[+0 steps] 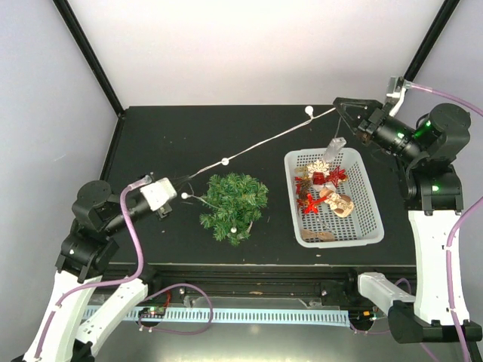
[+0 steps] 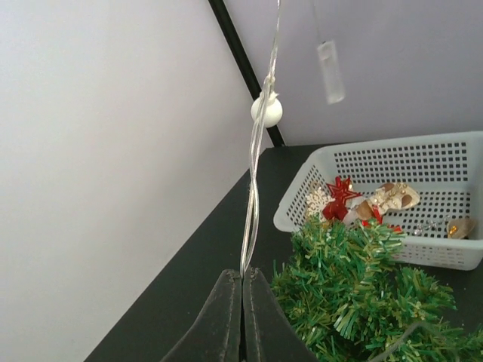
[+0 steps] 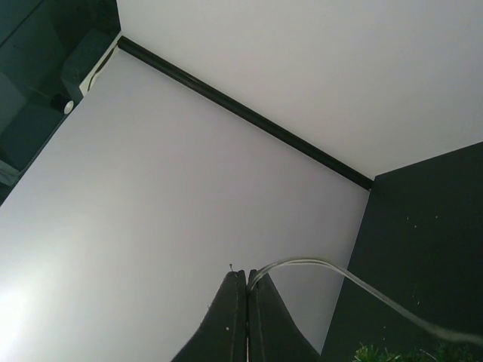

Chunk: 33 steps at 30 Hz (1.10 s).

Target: Decorate the small christmas tree

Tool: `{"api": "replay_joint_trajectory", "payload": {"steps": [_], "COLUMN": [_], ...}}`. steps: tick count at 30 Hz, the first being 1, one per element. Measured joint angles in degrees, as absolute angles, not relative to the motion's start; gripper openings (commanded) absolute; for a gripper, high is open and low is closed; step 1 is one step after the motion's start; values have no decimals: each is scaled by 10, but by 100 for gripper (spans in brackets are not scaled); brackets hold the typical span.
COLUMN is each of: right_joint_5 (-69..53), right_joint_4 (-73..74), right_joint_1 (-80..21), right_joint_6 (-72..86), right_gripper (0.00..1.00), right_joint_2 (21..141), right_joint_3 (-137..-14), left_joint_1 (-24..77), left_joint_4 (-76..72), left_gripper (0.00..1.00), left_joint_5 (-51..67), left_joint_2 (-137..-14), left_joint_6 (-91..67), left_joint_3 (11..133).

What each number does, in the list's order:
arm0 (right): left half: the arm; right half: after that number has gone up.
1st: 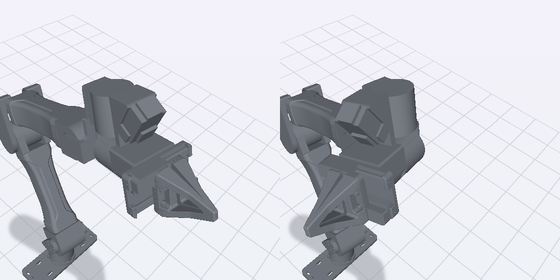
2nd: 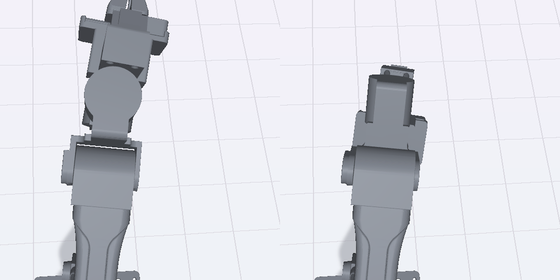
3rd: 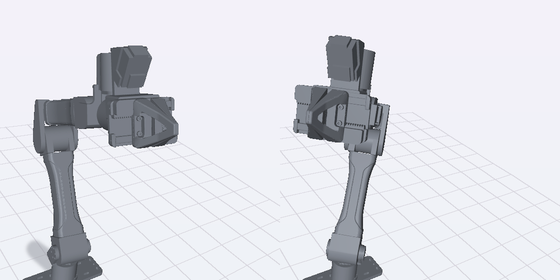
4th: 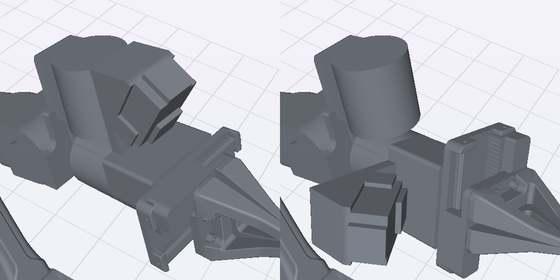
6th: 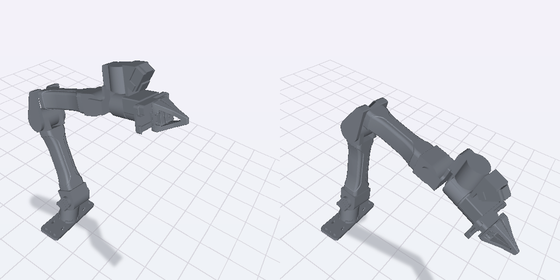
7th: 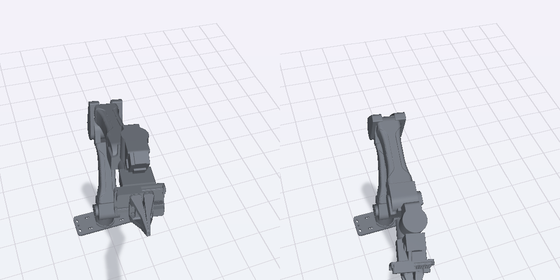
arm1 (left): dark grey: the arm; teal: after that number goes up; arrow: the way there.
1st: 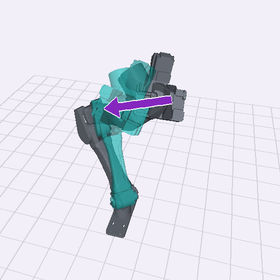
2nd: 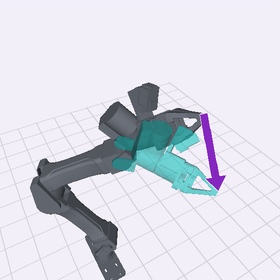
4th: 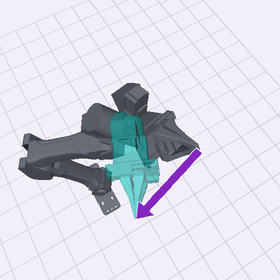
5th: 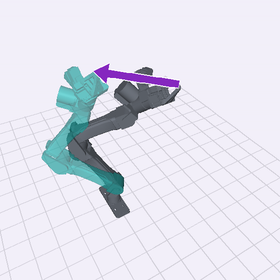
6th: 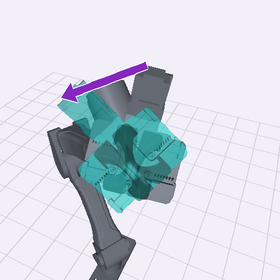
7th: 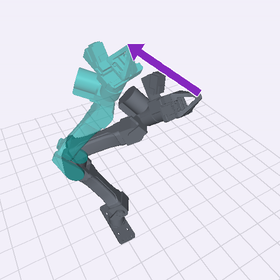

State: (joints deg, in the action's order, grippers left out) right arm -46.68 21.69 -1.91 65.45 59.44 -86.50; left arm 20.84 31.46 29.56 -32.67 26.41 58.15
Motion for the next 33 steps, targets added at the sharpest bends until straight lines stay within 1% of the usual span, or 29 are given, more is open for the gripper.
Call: {"api": "replay_joint_trajectory", "payload": {"steps": [13,20,33], "right_joint_5": [-472,-479,-491], "right_joint_4": [210,210,231], "right_joint_1": [-23,-28,-33], "right_joint_6": [655,655,654], "right_gripper": [1,1,1], "right_joint_2": [608,608,608], "right_joint_3": [-863,-860,-852], "left_joint_1": [208,208,208], "left_joint_4": [317,310,229], "left_gripper": [2,2,2], "left_joint_5": [303,294,254], "left_joint_2": [-303,-300,-299], "left_joint_6": [258,265,291], "left_joint_3": [581,534,433]}}
